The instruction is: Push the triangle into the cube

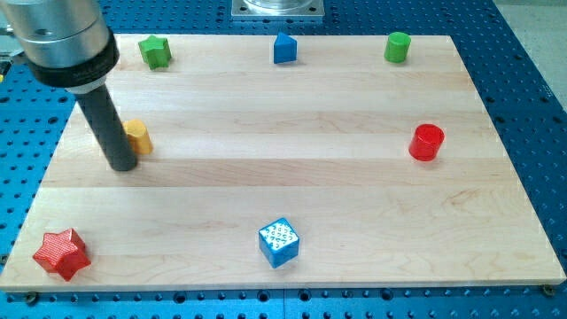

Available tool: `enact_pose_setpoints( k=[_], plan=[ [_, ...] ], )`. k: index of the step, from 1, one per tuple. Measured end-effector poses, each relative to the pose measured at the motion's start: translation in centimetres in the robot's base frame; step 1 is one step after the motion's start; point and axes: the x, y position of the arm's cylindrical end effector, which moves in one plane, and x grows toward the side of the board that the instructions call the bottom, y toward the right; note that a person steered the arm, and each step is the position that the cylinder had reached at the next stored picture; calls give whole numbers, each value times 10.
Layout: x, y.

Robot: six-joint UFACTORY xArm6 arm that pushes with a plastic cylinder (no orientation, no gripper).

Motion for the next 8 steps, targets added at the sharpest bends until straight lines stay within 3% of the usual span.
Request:
enact_pose_setpoints(
  k=[1, 3, 5, 6, 8],
  plan=[
    [-4, 53],
    [-83, 98],
    [-164, 213],
    [-213, 218],
    [-248, 247]
  ],
)
